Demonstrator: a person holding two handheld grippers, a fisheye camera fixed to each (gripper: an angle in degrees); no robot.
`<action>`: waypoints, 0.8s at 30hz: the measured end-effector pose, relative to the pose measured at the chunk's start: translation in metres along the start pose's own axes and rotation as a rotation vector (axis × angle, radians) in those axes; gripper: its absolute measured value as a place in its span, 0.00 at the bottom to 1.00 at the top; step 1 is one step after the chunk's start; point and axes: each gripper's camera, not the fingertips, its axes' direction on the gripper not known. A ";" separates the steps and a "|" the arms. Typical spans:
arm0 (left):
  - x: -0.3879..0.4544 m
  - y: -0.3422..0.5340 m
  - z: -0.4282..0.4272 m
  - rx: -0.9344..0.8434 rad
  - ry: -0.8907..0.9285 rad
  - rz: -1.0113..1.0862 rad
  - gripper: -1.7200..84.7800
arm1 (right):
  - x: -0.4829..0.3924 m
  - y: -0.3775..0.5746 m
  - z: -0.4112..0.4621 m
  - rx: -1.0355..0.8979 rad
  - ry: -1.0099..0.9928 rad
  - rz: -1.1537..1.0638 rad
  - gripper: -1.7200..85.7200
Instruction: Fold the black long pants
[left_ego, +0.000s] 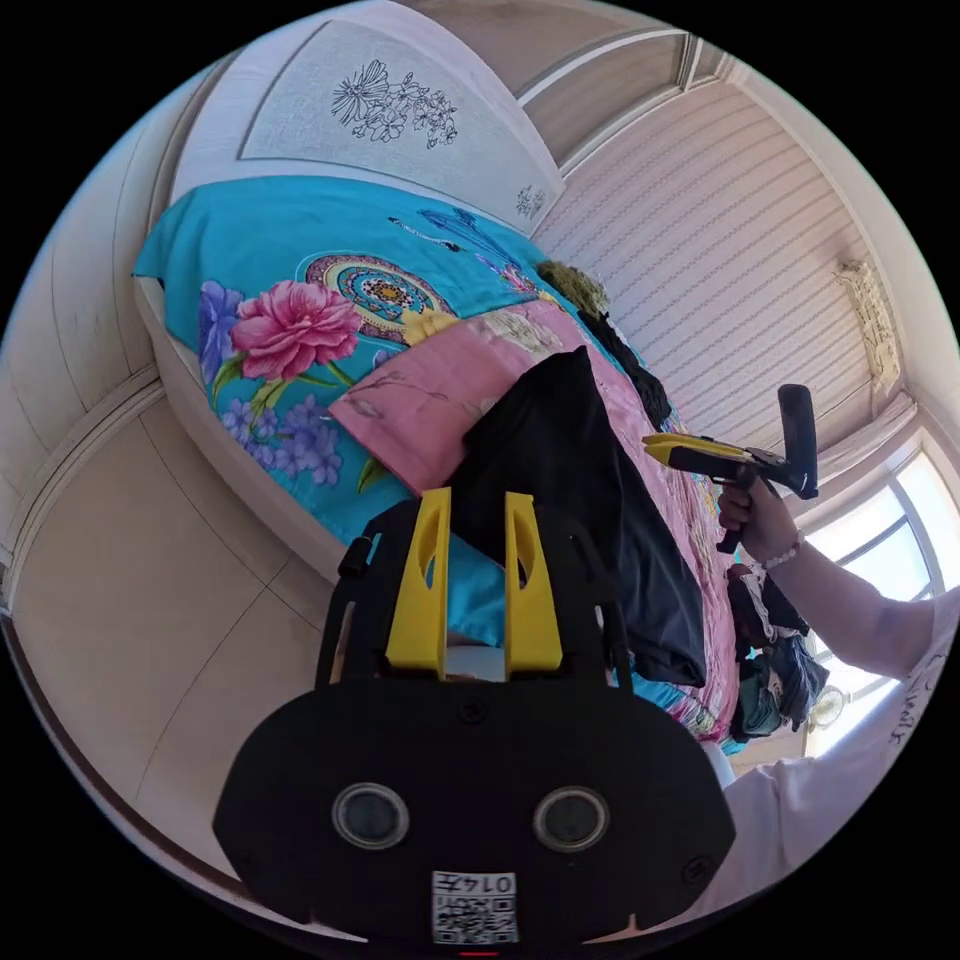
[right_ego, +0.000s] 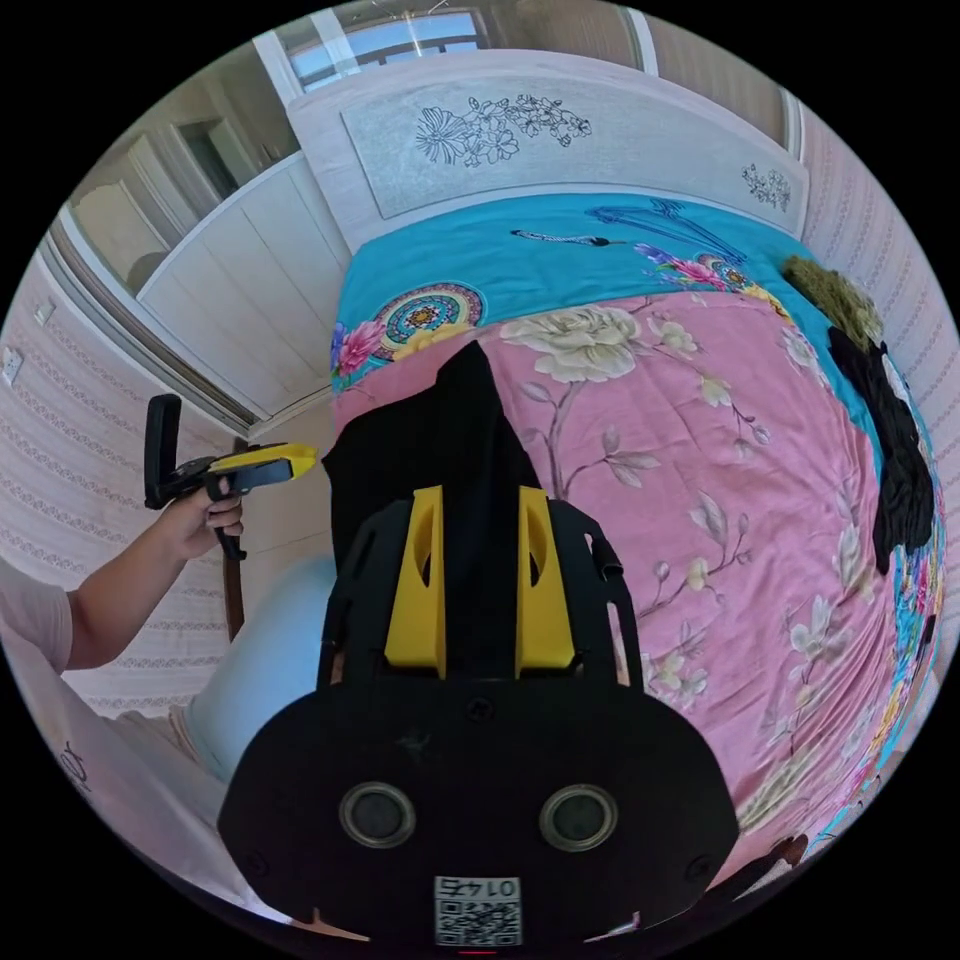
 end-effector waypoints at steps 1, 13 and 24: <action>-0.002 0.001 0.005 -0.004 -0.002 -0.012 0.13 | 0.005 -0.006 0.003 -0.016 0.013 0.002 0.14; -0.019 -0.001 -0.019 0.026 -0.013 0.004 0.04 | 0.037 -0.053 0.028 -0.114 0.010 0.087 0.04; 0.052 0.030 -0.065 -0.047 -0.143 0.415 0.02 | 0.021 -0.057 -0.005 0.022 0.183 -0.008 0.03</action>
